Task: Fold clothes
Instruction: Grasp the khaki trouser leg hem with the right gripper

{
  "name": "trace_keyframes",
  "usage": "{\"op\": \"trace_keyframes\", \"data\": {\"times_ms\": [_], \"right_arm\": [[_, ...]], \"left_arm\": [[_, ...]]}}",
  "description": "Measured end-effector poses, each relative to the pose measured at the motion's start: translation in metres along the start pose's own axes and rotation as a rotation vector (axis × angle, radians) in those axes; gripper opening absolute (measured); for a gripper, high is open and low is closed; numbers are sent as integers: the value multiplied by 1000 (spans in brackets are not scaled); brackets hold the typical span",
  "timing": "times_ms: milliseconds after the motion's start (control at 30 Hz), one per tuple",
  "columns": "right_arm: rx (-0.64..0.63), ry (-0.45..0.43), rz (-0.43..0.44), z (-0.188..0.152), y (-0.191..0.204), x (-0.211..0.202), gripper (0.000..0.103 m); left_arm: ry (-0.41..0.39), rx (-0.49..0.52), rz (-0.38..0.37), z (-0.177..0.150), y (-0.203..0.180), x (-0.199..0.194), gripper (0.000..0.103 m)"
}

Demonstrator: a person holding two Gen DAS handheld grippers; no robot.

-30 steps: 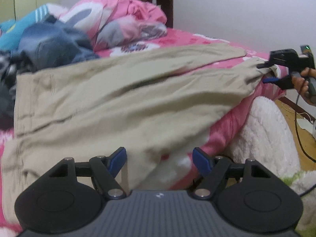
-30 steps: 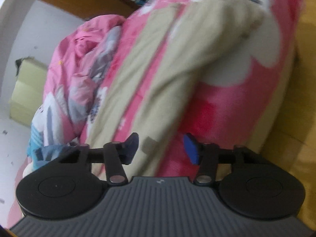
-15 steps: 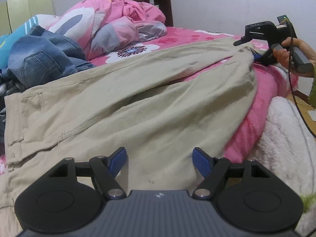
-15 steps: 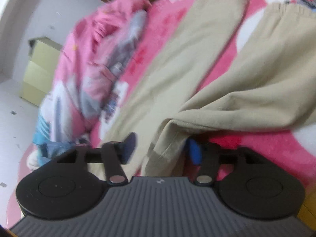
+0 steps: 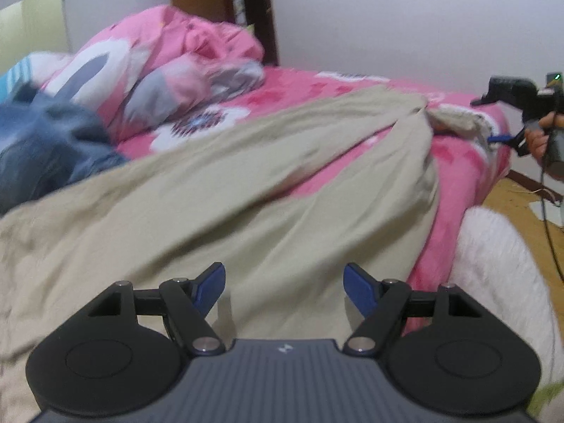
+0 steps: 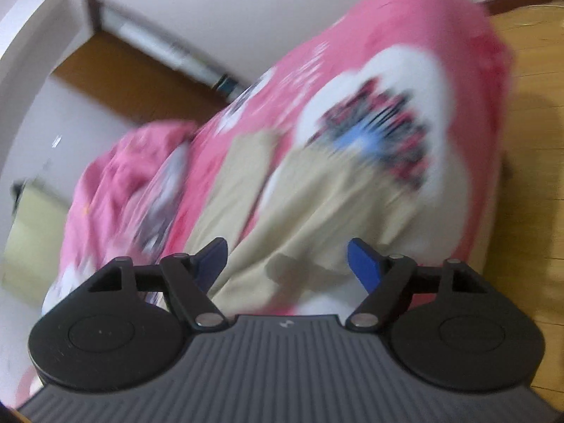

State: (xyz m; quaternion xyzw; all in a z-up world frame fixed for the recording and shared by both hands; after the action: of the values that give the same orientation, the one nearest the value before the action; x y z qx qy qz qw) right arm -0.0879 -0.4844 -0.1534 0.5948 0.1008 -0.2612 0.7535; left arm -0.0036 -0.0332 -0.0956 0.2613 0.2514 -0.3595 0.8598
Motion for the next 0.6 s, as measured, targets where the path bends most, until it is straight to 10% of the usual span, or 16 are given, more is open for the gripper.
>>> {"op": "trace_keyframes", "data": {"times_ms": [433, 600], "right_arm": [[17, -97, -47, 34, -26, 9, 67], [32, -7, -63, 27, -37, 27, 68]], "left_arm": [[-76, 133, -145, 44, -48, 43, 75], [-66, 145, -143, 37, -57, 43, 75]]}}
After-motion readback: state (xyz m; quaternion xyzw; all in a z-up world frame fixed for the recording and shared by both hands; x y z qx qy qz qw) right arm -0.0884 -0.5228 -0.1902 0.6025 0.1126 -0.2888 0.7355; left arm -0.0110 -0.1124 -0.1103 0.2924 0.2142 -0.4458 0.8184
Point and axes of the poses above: each gripper's, at about its wrist camera, not at the fingertips, and x roughly the way its jaws point, y to its left, z to its top, the point moved 6 cm from there along x, roughly the way its jaws point, and after that the axes turned 11 degrees about x, right-handed, at the moved point
